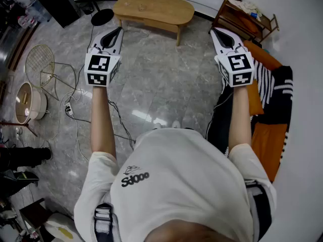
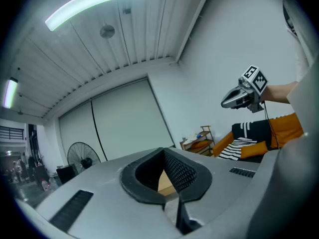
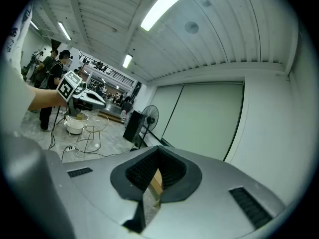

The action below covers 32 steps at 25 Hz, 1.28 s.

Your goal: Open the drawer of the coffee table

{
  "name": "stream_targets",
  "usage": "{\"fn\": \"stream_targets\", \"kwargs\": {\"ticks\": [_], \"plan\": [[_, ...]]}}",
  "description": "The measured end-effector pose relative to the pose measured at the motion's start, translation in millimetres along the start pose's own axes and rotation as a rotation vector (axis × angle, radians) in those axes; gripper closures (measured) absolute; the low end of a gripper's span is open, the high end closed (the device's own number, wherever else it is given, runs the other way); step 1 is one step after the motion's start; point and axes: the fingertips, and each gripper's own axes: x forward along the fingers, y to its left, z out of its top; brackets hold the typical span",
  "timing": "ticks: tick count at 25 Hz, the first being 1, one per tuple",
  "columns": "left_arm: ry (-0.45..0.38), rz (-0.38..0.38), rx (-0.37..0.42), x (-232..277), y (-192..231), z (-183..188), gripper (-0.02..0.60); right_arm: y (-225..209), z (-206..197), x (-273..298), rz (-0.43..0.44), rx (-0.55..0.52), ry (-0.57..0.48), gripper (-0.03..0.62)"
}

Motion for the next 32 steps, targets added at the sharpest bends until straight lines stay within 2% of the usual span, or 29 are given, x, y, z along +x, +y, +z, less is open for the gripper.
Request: {"fn": "stream_targets", "kwargs": {"ticks": [6,12,19,26,32], "plan": [[0.01,0.006,-0.013,-10,10,-12,0.565,9,4,1,-0.008,0.038,-0.006,0.588],[0.018,-0.019,-0.022,-18,19,-35,0.565,30,3,10,-0.022,0.053,0.002,0.588],[0.008,-0.029,-0.097,-11,41,-60,0.565,43,-3,36,-0.026,0.054,0.032,0.588],[0.047,-0.019,-0.114,24,66,-93,0.565,29,-15,90,-0.02,0.049,0.044,0.588],[0.067,-0.006,-0.087,79,109,-108,0.565,7,-25,162,-0.006,0.048,0.04,0.588]]}}
